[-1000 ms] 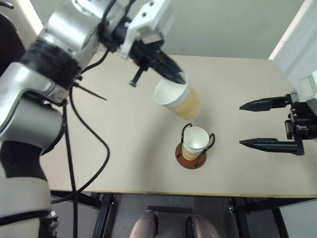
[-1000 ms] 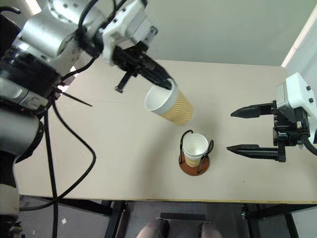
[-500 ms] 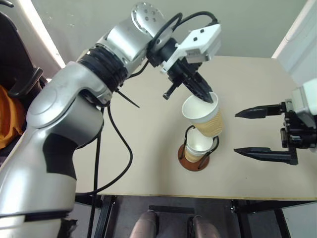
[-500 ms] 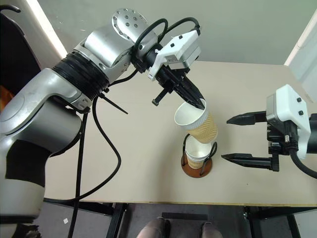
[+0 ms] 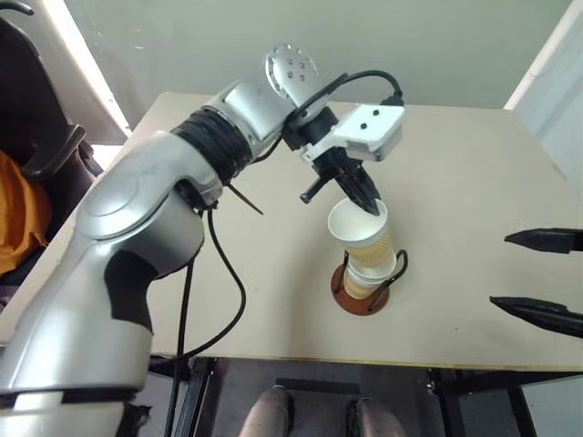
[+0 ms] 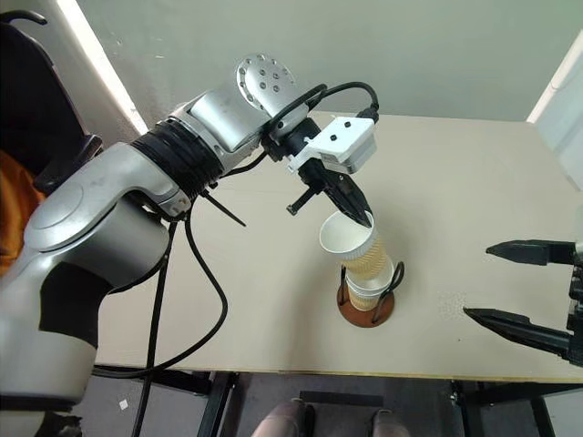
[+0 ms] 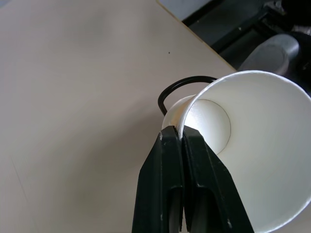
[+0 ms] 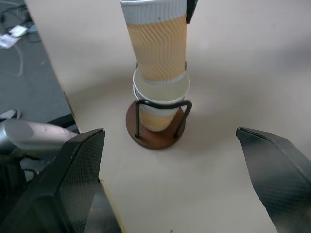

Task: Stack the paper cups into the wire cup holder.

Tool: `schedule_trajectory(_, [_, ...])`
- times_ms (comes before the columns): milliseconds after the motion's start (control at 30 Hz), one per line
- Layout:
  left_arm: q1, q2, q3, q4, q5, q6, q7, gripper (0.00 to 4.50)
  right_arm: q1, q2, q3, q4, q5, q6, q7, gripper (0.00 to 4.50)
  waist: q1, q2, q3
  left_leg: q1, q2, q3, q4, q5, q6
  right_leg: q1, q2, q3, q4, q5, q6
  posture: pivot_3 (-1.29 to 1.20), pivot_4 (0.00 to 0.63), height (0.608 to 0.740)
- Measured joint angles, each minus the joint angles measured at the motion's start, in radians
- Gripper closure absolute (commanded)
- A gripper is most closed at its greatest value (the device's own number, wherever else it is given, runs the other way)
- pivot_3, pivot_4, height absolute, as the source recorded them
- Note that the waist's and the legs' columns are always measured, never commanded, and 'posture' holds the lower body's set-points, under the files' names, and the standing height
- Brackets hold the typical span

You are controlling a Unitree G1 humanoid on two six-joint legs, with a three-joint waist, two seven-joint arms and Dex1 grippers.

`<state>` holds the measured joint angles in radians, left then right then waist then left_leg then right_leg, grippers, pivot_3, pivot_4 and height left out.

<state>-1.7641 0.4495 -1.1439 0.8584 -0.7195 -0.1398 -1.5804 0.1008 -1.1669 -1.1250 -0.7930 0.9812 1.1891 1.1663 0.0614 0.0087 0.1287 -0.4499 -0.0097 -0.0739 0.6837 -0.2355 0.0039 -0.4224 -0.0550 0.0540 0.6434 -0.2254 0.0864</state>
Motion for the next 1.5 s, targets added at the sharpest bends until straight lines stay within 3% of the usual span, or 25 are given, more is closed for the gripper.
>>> schedule_trajectory(567, [0.021, -0.071, -0.020, 0.062, 0.107, -0.109, 0.000, 4.47, 0.049, 0.007, -0.039, -0.052, 0.097, 0.008, -0.114, 0.00, -0.003, 0.000, 0.000, 0.000, -0.002, 0.002, 0.002, -0.001, 0.004, 0.000, 0.000, 0.004, 0.000, 0.000, 0.004, 0.00, 0.150, 0.740])
schedule_trajectory(700, [0.021, -0.074, -0.020, 0.066, 0.125, -0.130, 0.000, 3.59, 0.049, 0.007, -0.037, -0.053, 0.103, -0.005, -0.129, 0.00, -0.003, 0.000, 0.000, 0.000, -0.002, 0.002, 0.003, -0.001, 0.004, 0.000, 0.000, 0.004, 0.000, 0.000, 0.004, 0.00, 0.150, 0.740])
schedule_trajectory(900, [0.021, -0.089, 0.001, 0.096, 0.141, -0.138, 0.000, 1.49, 0.045, -0.007, -0.006, -0.042, 0.103, -0.039, -0.136, 0.00, -0.003, 0.000, 0.000, 0.000, -0.002, 0.003, 0.005, -0.002, 0.005, 0.000, 0.000, 0.004, 0.001, 0.000, 0.004, 0.00, 0.150, 0.740])
schedule_trajectory(1100, [0.032, -0.140, 0.183, 0.212, 0.262, -0.143, -0.001, 1.49, -0.036, -0.057, 0.193, 0.050, 0.065, -0.163, -0.127, 0.00, -0.005, 0.001, -0.001, -0.001, -0.002, 0.004, 0.010, -0.004, 0.008, 0.001, 0.000, 0.004, 0.001, 0.001, 0.006, 0.00, 0.150, 0.740])
schedule_trajectory(1233, [0.098, -0.029, 0.296, 0.200, 0.321, -0.097, -0.001, 1.49, -0.161, -0.086, 0.430, 0.172, 0.000, -0.296, -0.102, 0.00, -0.024, 0.005, -0.003, 0.000, -0.002, 0.005, 0.011, -0.004, 0.008, 0.000, 0.001, 0.005, 0.002, 0.000, 0.008, 0.00, 0.150, 0.740])
schedule_trajectory(1300, [0.184, 0.108, 0.366, 0.126, 0.311, -0.012, -0.001, 1.49, -0.246, -0.090, 0.583, 0.254, -0.047, -0.361, -0.083, 0.00, -0.040, 0.007, -0.004, 0.000, -0.001, 0.005, 0.011, -0.004, 0.007, -0.001, 0.003, 0.004, 0.002, 0.000, 0.008, 0.00, 0.150, 0.740])
schedule_trajectory(1500, [0.519, 0.500, 0.549, -0.210, 0.243, 0.249, 0.000, 1.49, -0.394, -0.072, 0.803, 0.495, -0.152, -0.451, 0.008, 0.00, -0.041, 0.008, -0.004, -0.004, 0.001, 0.002, 0.014, -0.004, 0.007, -0.004, 0.010, 0.006, 0.001, -0.001, 0.008, 0.00, 0.150, 0.740])
